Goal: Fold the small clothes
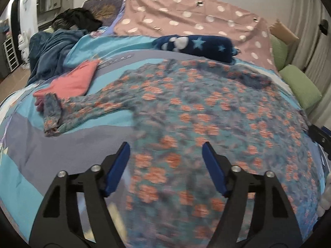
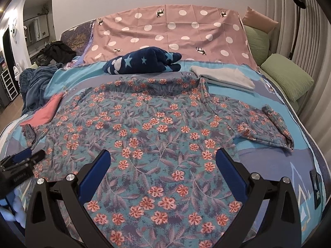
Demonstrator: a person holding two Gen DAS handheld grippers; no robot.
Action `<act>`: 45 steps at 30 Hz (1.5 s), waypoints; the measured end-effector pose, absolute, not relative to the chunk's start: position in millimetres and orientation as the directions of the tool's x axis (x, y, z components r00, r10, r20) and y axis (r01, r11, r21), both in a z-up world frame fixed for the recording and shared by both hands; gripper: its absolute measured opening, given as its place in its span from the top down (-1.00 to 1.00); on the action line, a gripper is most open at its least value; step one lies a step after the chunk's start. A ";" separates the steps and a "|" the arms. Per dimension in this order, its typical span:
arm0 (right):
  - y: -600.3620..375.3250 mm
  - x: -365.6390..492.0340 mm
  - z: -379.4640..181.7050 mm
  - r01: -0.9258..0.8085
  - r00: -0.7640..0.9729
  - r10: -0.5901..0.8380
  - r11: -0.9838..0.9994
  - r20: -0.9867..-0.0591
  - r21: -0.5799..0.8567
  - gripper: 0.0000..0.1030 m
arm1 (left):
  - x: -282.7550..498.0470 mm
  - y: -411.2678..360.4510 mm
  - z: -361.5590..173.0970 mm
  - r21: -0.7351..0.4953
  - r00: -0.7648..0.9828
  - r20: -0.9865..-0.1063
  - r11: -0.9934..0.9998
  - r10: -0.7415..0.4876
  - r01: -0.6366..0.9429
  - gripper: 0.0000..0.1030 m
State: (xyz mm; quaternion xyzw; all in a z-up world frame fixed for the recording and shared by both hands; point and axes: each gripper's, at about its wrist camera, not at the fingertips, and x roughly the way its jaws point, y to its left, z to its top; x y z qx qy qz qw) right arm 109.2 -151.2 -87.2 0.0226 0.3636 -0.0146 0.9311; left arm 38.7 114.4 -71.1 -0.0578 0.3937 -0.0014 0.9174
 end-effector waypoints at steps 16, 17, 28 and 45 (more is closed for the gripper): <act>-153.1 137.9 -104.1 0.056 0.697 -0.025 0.998 -0.717 0.020 -0.97 | 119.1 340.9 -126.3 0.080 0.452 -0.803 0.821 0.389 -0.565 -0.35; -152.9 140.8 -106.0 0.058 0.693 -0.028 0.998 -0.721 0.017 -0.97 | 124.4 348.1 -127.6 0.058 0.455 -0.808 0.819 0.374 -0.571 -0.39; -148.9 151.4 -109.9 0.046 0.690 -0.031 0.999 -0.723 0.001 -0.97 | 183.5 404.0 -141.7 -0.127 0.459 -0.858 0.770 0.231 -0.626 0.98; -111.2 162.0 -86.7 -0.309 0.688 0.332 0.939 -0.645 0.154 -0.75 | 143.0 280.2 17.1 -0.198 0.732 -0.680 0.971 -0.037 -0.134 0.98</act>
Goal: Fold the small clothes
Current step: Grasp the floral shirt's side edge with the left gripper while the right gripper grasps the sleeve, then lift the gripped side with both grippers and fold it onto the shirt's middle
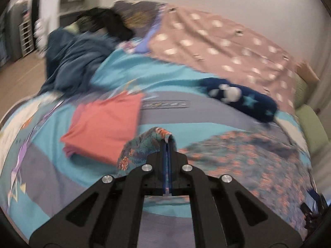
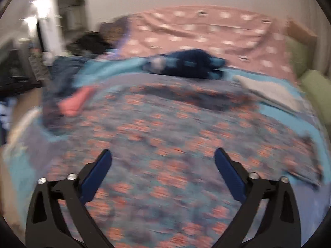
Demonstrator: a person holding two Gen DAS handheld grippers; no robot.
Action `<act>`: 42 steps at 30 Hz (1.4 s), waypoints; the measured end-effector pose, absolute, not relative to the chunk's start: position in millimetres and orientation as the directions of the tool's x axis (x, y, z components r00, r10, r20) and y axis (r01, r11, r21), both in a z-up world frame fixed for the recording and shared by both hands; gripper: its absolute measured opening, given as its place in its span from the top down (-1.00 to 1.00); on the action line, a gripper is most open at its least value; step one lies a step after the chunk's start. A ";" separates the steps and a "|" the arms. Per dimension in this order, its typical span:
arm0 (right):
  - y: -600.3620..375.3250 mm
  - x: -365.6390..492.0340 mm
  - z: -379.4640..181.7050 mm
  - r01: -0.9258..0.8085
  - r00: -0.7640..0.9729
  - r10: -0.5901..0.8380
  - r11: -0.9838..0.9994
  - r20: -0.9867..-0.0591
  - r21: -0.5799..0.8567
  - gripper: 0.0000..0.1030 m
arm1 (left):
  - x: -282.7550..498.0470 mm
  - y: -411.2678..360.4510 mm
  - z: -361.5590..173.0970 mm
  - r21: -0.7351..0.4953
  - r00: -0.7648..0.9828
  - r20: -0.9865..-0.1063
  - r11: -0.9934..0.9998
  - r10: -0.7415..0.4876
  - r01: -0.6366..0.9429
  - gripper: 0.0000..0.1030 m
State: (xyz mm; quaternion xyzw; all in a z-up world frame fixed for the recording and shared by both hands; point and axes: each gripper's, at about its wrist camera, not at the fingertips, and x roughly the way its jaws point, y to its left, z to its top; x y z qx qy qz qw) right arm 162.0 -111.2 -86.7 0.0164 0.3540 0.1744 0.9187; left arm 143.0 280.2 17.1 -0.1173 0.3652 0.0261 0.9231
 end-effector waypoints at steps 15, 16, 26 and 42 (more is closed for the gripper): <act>68.9 262.0 -83.6 -0.711 0.334 0.701 0.626 -0.630 0.321 -0.77 | 123.4 190.1 51.0 -0.145 0.736 -0.653 0.983 -0.180 0.112 0.98; 74.7 264.8 -84.2 -0.712 0.330 0.702 0.624 -0.631 0.322 -0.77 | 123.2 190.0 52.0 -0.140 0.736 -0.653 0.984 -0.178 0.114 0.98; 47.9 256.8 -50.6 -0.689 0.341 0.758 0.604 -0.555 0.401 0.92 | 130.2 175.9 63.5 -0.144 0.734 -0.648 0.979 -0.206 0.148 0.98; -85.4 243.7 -35.1 -0.495 0.486 0.681 0.731 -0.547 0.470 0.92 | 175.9 46.3 75.7 -0.169 0.657 -0.652 0.917 -0.379 0.362 0.98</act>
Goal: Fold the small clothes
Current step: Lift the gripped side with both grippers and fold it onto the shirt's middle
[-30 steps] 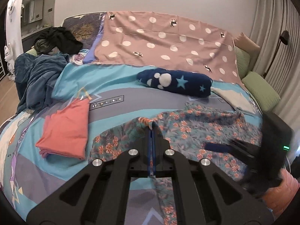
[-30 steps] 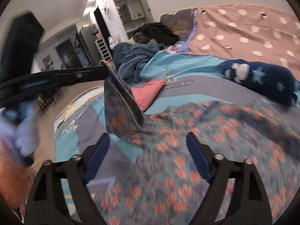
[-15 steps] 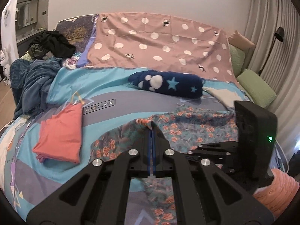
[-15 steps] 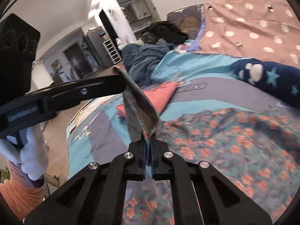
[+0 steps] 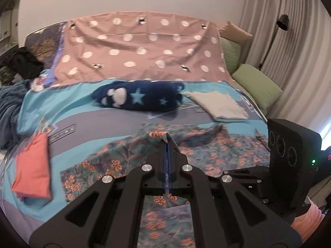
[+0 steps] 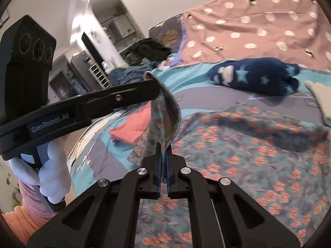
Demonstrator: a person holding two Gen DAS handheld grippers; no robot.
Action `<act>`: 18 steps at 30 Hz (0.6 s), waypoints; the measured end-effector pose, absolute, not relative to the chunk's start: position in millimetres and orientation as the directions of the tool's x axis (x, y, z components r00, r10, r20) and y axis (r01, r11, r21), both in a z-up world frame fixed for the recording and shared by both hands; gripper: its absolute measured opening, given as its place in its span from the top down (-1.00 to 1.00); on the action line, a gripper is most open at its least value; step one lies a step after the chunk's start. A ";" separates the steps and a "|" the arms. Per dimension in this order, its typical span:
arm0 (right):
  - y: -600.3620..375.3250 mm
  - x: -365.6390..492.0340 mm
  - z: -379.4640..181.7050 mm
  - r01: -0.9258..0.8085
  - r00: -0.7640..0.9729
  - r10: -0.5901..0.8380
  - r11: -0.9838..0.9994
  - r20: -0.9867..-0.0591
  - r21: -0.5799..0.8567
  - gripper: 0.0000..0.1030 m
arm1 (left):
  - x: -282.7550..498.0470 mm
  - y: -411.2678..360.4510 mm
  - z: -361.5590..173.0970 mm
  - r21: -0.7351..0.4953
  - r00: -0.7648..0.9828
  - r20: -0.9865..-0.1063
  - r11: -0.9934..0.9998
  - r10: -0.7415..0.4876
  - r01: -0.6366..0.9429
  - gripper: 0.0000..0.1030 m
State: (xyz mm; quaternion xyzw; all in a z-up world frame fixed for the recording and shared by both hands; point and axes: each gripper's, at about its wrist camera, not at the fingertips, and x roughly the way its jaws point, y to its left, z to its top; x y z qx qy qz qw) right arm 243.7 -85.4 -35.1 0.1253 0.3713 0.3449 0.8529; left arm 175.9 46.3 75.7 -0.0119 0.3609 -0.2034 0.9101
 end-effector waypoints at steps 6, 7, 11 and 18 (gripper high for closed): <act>-153.5 238.2 -39.5 -0.403 0.551 0.649 0.757 -0.525 0.514 0.92 | 187.9 -15.6 76.0 -0.164 0.605 -0.672 0.882 -0.428 0.442 0.98; -163.2 235.6 -40.8 -0.389 0.562 0.638 0.766 -0.527 0.512 0.92 | 189.2 -24.7 74.6 -0.161 0.596 -0.677 0.877 -0.432 0.453 0.98; -203.1 225.6 -54.6 -0.321 0.606 0.579 0.805 -0.545 0.499 0.92 | 195.5 -74.8 60.9 -0.140 0.549 -0.708 0.850 -0.445 0.508 0.98; -250.9 219.8 -91.2 -0.188 0.605 0.532 0.819 -0.593 0.543 0.92 | 207.0 -142.1 24.2 -0.136 0.468 -0.758 0.812 -0.454 0.568 0.98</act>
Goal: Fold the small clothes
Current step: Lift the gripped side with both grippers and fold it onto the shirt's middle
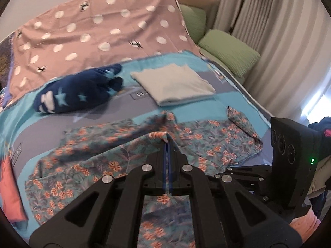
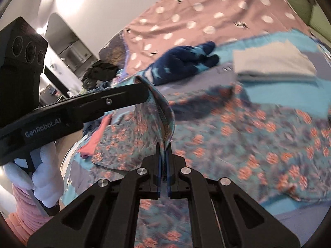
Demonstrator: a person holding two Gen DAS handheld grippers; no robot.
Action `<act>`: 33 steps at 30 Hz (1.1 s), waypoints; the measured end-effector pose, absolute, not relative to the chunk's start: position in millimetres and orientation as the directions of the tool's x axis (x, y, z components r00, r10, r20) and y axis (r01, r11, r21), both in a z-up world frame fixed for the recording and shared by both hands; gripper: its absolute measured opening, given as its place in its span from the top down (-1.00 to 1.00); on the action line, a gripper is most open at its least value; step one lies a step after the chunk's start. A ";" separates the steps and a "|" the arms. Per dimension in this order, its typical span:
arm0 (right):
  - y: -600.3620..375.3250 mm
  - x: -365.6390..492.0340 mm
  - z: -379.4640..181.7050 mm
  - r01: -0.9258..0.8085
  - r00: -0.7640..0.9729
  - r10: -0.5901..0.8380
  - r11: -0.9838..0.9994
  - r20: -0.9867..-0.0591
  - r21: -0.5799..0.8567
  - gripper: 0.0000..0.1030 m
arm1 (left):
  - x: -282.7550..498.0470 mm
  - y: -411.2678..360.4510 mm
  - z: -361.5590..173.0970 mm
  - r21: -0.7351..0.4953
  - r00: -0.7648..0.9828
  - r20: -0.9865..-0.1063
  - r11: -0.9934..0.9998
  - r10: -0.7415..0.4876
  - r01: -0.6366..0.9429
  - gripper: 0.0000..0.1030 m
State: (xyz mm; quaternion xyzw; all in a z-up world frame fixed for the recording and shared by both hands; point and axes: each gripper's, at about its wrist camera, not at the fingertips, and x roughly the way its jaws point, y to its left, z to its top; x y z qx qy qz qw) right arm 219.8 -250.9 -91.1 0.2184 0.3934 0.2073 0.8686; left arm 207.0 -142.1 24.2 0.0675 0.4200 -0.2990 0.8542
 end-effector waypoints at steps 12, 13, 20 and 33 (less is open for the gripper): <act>-290.7 215.4 -125.5 -0.041 0.601 0.431 0.858 -0.673 0.513 0.86 | 181.0 -79.7 26.7 -0.019 0.624 -0.697 0.879 -0.353 0.476 -0.16; -291.9 214.8 -125.4 -0.036 0.602 0.428 0.858 -0.674 0.513 0.86 | 176.4 -61.1 24.9 -0.014 0.642 -0.692 0.895 -0.330 0.445 -0.23; -267.8 229.9 -121.2 -0.062 0.566 0.429 0.874 -0.704 0.482 0.71 | 125.4 103.0 -21.5 0.011 0.683 -0.726 0.991 -0.081 0.130 -0.33; -253.3 278.4 -151.5 0.077 0.509 0.251 0.939 -0.823 0.334 0.31 | 123.5 164.2 -98.5 -0.067 0.586 -0.806 0.996 -0.089 0.060 -0.33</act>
